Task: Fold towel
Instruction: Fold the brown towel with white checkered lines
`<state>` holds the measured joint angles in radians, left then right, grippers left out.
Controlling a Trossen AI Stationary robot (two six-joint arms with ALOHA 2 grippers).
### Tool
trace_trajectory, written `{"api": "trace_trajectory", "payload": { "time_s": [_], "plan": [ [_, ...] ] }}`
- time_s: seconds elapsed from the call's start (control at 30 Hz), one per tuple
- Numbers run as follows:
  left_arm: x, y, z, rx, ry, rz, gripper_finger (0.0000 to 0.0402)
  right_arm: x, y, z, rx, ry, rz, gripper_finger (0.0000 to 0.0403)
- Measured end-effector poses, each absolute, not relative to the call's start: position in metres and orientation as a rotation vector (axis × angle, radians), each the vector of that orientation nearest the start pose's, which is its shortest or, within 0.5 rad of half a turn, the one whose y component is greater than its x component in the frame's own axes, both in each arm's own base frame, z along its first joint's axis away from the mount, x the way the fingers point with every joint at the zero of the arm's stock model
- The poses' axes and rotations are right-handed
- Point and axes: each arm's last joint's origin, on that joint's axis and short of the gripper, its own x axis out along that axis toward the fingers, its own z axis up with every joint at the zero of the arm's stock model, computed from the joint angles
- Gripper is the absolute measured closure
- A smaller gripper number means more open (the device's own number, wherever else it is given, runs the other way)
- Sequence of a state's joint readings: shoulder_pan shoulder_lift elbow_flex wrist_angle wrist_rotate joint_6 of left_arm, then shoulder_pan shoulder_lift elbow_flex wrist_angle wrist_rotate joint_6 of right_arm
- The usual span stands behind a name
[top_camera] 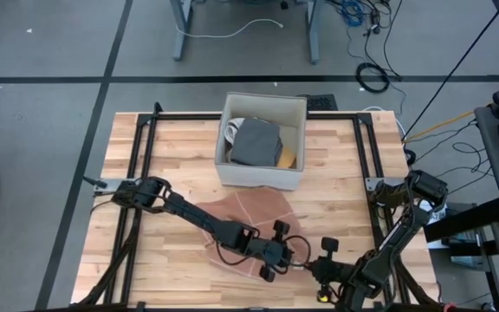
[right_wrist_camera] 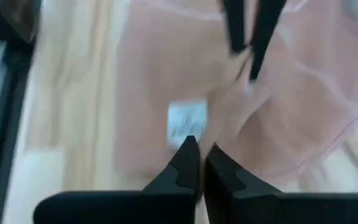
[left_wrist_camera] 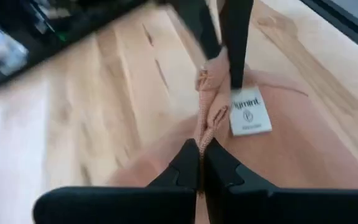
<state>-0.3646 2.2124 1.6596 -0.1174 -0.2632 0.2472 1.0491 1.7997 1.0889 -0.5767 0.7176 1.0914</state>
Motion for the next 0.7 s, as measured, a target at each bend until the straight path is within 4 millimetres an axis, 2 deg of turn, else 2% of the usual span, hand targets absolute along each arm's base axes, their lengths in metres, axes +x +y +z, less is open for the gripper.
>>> {"api": "trace_trajectory", "payload": {
  "time_s": [0.1,0.17,0.27,0.43,0.6,0.7],
  "plan": [
    [0.459,-0.168,0.173,0.376,0.693,-0.194,0.0394,0.175,0.281,0.161,0.014,0.869,-0.107,0.0403],
    [0.453,-0.163,0.166,0.371,0.792,-0.164,0.0394,0.167,0.287,0.160,0.029,0.970,-0.016,0.0401],
    [0.448,-0.160,0.159,0.353,0.869,-0.116,0.0394,0.156,0.294,0.160,0.014,1.018,0.054,0.0401],
    [0.442,-0.160,0.156,0.325,0.932,-0.074,0.0394,0.144,0.297,0.160,0.002,0.950,0.015,0.0401],
    [0.448,-0.162,0.161,0.303,0.861,-0.079,0.0394,0.140,0.295,0.162,-0.014,0.833,-0.069,0.0402],
    [0.451,-0.164,0.163,0.331,0.816,-0.106,0.0394,0.140,0.292,0.162,-0.013,0.801,-0.109,0.0386]
  ]
}}
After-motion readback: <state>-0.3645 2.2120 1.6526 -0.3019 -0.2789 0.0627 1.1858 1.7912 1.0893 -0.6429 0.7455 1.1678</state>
